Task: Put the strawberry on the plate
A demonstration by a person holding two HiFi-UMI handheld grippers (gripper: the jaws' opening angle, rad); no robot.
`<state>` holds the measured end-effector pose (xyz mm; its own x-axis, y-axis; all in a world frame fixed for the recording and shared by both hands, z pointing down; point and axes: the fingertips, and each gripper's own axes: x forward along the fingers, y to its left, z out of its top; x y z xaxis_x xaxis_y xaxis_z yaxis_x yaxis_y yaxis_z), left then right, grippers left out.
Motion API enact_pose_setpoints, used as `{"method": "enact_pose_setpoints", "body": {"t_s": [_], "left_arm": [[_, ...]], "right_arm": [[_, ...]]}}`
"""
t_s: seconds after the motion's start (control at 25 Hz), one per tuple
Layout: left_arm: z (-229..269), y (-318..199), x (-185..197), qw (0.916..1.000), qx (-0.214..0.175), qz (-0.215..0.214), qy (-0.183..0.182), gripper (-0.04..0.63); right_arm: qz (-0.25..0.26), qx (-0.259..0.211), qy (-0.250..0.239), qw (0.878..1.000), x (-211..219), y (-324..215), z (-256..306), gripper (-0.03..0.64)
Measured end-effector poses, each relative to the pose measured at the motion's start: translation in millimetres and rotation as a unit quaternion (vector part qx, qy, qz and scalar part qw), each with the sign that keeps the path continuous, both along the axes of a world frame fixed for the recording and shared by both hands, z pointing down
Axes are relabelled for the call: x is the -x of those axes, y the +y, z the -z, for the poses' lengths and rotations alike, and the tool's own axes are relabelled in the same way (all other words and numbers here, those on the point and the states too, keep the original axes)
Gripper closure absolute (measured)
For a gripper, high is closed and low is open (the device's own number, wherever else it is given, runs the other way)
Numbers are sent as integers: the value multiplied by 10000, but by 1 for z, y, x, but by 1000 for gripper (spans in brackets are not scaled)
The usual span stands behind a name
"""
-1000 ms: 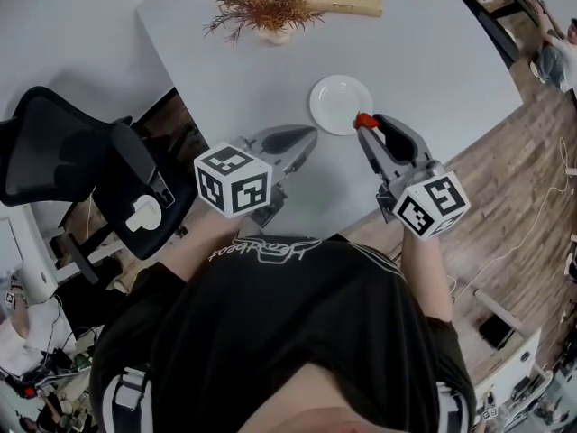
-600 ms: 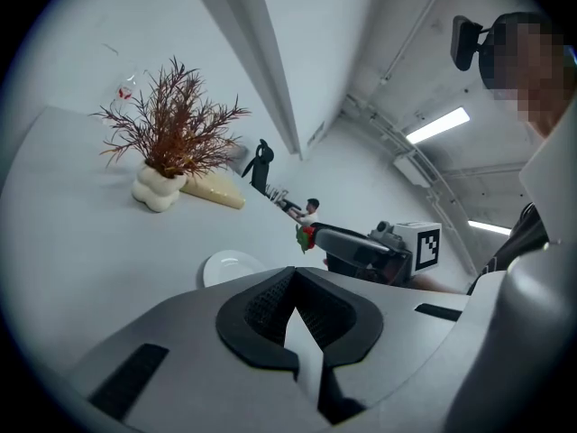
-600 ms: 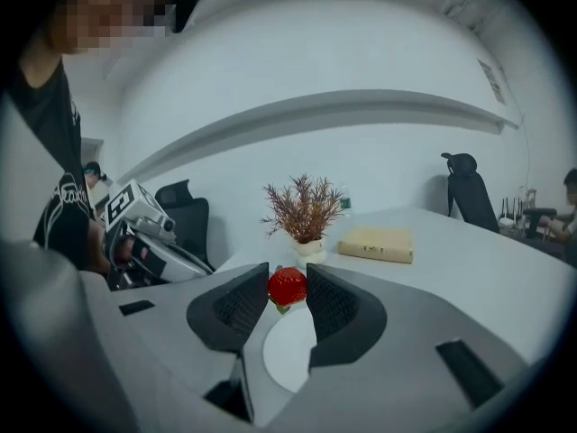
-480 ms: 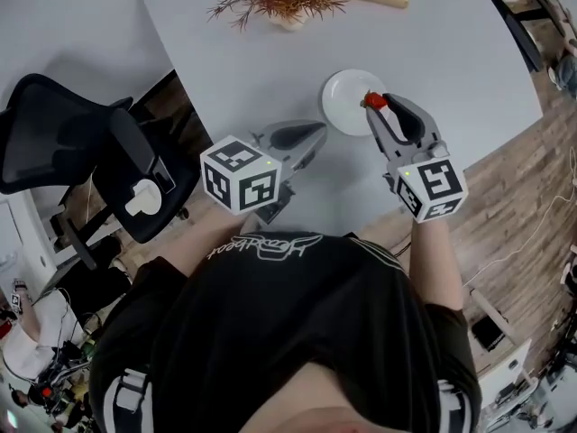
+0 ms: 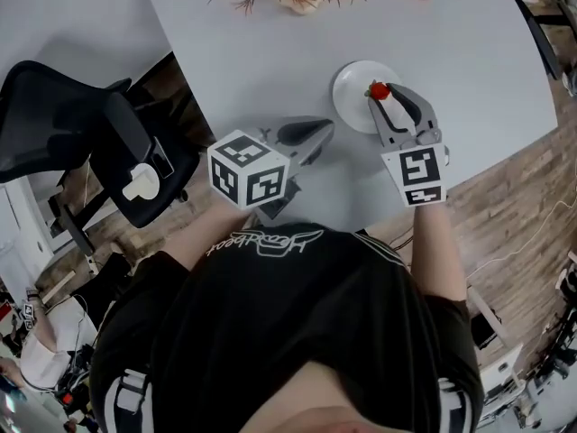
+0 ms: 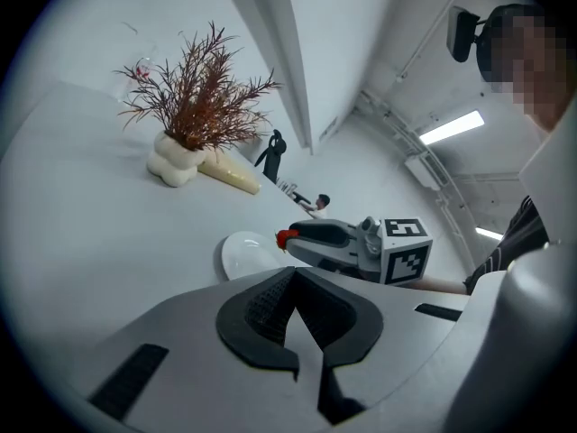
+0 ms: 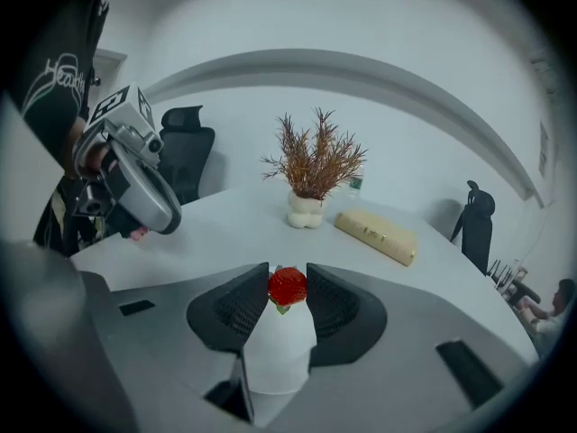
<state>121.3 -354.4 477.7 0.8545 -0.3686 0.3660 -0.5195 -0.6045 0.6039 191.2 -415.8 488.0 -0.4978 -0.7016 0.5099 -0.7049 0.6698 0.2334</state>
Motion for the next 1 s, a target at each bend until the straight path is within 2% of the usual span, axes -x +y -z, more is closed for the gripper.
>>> {"method": "enact_pose_setpoints", "body": {"t_s": [0.4, 1.0], "left_arm": [[-15, -2, 9, 9997, 146, 164, -63, 589], [-20, 2, 11, 9996, 205, 186, -62, 589]], "right_arm": [[133, 65, 1060, 9943, -3, -14, -49, 494], [346, 125, 1482, 9883, -1, -15, -65, 494]]}}
